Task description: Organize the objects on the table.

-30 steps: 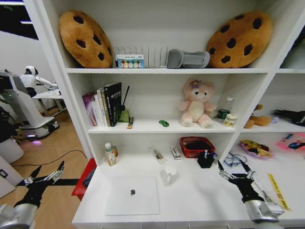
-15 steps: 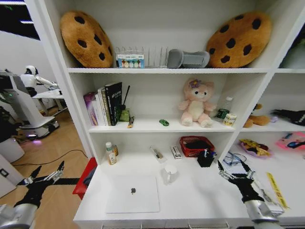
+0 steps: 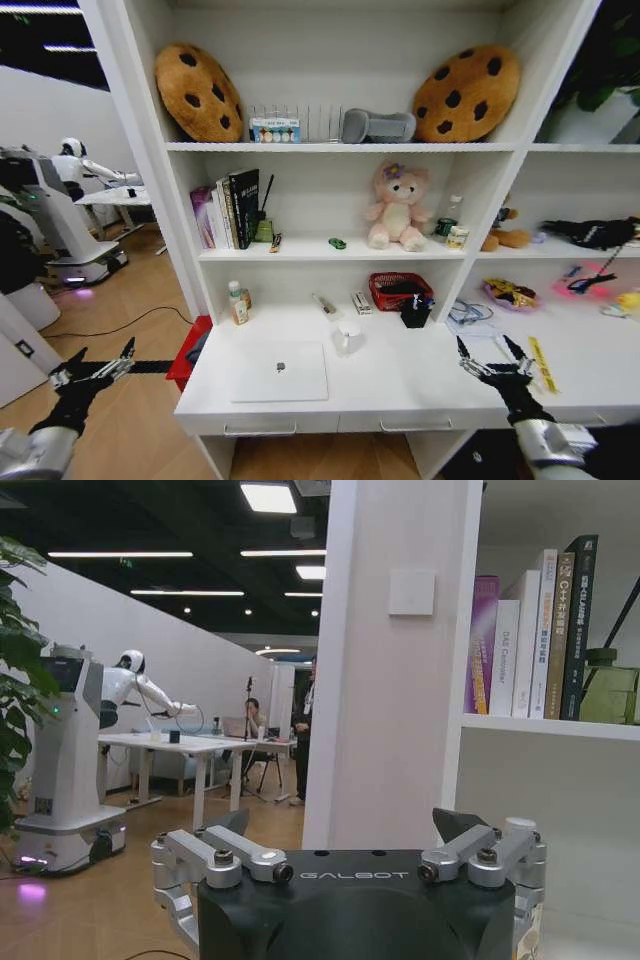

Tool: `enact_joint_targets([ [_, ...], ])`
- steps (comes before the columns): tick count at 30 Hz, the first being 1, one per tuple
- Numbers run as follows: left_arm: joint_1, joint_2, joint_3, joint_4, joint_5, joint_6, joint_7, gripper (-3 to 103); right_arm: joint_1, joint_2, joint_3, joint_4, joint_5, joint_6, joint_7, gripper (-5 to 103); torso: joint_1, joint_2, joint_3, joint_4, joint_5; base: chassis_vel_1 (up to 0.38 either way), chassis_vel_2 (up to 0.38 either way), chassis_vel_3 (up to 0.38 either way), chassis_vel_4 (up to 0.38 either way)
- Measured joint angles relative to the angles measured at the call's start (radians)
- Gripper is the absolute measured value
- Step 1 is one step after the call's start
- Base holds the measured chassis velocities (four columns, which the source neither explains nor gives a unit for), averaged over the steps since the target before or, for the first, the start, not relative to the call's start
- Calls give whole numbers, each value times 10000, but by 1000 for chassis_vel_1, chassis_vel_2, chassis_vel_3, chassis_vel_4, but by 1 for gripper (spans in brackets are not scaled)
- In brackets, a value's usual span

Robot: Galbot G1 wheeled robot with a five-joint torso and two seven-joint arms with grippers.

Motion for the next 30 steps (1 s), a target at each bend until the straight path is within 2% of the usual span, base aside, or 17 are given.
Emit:
enact_joint_targets([
  [6, 0, 0, 0, -1, 0, 0, 2, 100, 0, 0, 0, 0, 0, 0, 1, 100, 1, 0, 1, -2, 11, 159, -170, -164, 173],
  [9, 0, 0, 0, 0, 0, 0, 1, 100, 2, 0, 1, 0, 0, 0, 1, 100, 2, 0, 1, -1, -6, 189, -201, -193, 190],
  [12, 0, 0, 0, -1, 0, 0, 1, 100, 2, 0, 0, 0, 0, 0, 1, 100, 3, -1, 2, -3, 10, 217, -230, -226, 213],
  [14, 0, 0, 0, 0, 0, 0, 0, 100, 3, 0, 0, 1, 0, 0, 0, 100, 2, 0, 1, 0, -3, 262, -245, -258, 221],
  [16, 0, 0, 0, -1, 0, 0, 0, 100, 2, 0, 0, -1, 1, 0, 1, 100, 0, 0, 1, -1, 14, 254, -264, -237, 242],
  [17, 0, 0, 0, -1, 0, 0, 0, 100, 0, 0, 1, 0, 0, 0, 1, 100, 2, 0, 1, -2, -2, 259, -259, -265, 244],
  [30, 0, -1, 0, -1, 0, 0, 0, 100, -1, 0, 1, 0, 0, 0, 1, 100, -7, 6, -3, -2, 8, 233, -231, -231, 237],
])
